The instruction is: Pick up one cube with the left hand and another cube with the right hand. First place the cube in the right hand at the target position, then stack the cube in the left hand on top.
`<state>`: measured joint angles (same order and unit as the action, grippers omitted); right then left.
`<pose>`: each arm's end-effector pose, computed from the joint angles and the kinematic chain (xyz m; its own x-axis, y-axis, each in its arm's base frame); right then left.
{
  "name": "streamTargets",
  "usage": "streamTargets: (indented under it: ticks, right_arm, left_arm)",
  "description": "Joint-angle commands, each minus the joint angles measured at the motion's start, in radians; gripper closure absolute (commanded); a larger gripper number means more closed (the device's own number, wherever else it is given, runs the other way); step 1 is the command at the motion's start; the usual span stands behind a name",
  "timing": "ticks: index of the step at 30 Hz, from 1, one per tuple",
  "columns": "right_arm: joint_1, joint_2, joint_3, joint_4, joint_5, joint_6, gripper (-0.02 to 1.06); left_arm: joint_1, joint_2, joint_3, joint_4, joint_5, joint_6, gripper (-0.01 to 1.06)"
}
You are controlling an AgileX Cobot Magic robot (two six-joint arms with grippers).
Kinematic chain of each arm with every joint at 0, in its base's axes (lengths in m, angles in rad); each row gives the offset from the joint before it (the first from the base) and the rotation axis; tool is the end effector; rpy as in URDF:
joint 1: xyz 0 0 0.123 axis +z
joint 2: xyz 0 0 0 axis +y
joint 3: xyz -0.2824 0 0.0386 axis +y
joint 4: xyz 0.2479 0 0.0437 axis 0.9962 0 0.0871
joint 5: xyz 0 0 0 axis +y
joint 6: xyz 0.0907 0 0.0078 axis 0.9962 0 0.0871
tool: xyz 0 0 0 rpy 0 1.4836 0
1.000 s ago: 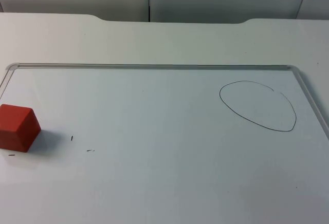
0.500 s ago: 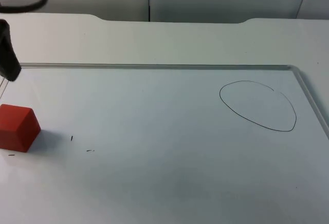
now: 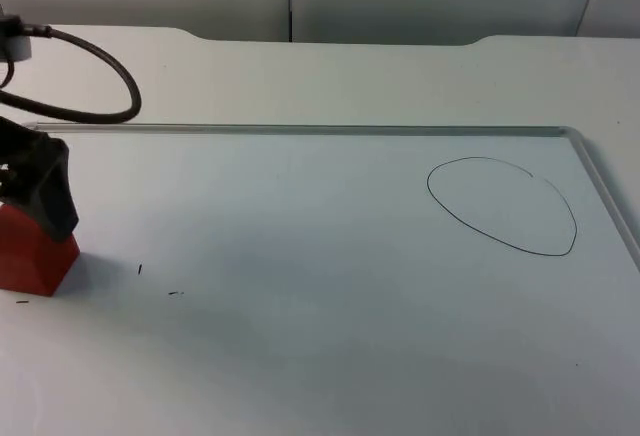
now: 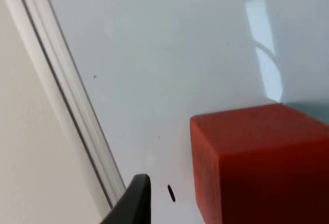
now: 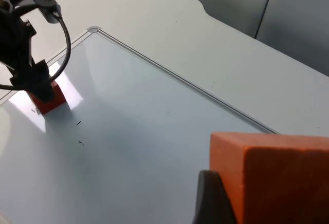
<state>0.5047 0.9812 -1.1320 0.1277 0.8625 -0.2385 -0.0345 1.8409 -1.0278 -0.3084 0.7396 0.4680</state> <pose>0.1596 0.0982 0.4068 -0.4178 -0.4065 -0.8125 -0.6222 0.7797 -0.0702 0.3252 -0.0299 0.1464 -0.9493 0.2626 -0.1729 0.2910 0.9420 -0.1669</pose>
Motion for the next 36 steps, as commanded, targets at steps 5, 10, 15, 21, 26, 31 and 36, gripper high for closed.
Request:
streamTargets:
  ticks: [5, 10, 15, 21, 26, 31, 36]
  right_arm:
    - [-0.006, -0.007, 0.004, 0.007, -0.019, -0.007, 1.05]
    - [-0.006, -0.007, 0.004, 0.007, -0.021, -0.007, 1.05]
    - [-0.006, -0.007, 0.004, 0.007, -0.023, -0.008, 1.05]
    - [-0.006, -0.007, 0.004, 0.007, -0.023, -0.014, 1.05]
    - [-0.006, -0.007, 0.004, 0.007, -0.023, -0.023, 1.05]
    - [-0.006, -0.007, 0.004, 0.007, -0.023, -0.023, 1.05]
    - [-0.006, -0.007, 0.004, 0.007, -0.023, -0.023, 1.05]
  left_arm:
    - [-0.020, 0.030, -0.007, 0.003, -0.048, 0.007, 0.00]
    - [-0.020, 0.061, -0.007, 0.003, -0.054, 0.005, 0.00]
    - [-0.020, 0.077, -0.007, 0.003, -0.056, 0.005, 0.03]
    - [-0.020, 0.077, -0.007, 0.004, -0.054, -0.002, 0.19]
    - [-0.020, 0.077, -0.007, 0.004, -0.049, -0.002, 0.78]
    - [-0.020, 0.065, -0.007, 0.004, -0.028, -0.078, 0.98]
    - [-0.020, -0.040, -0.007, 0.000, 0.014, -0.108, 0.99]
